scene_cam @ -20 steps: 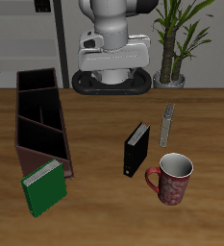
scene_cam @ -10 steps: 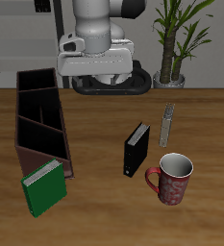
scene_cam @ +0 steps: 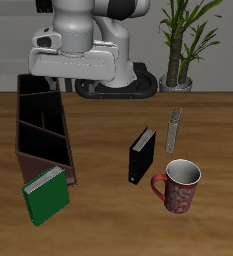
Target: Place the green book into the right desk caddy's right compartment
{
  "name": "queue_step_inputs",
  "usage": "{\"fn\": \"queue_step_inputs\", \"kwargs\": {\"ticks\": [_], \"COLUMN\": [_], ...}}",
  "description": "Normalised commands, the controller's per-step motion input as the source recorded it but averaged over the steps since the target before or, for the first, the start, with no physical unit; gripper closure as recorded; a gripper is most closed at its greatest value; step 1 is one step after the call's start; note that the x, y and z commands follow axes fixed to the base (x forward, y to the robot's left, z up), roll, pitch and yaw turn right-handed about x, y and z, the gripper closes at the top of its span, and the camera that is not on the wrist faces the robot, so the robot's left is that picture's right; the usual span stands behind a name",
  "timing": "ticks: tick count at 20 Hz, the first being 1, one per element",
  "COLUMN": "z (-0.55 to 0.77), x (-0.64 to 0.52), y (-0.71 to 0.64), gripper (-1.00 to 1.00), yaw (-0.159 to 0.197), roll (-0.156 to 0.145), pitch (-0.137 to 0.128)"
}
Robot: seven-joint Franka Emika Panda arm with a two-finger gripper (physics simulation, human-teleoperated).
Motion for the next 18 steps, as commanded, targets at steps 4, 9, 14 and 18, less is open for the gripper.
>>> {"fn": "queue_step_inputs", "kwargs": {"ticks": [4,9,14,18], "z": [0.04,0.06,0.03,-0.01], "x": [0.33,0.39,0.18,0.2], "y": [-0.2,-0.4,-0.11,-0.03], "gripper": [-1.0,-1.0,-1.0,-1.0], "yaw": [0.061,-0.119,-0.116,-0.112], "roll": [-0.046,-0.06,-0.059,-0.061], "pitch": [-0.056,0.039,-0.021,-0.025]}}
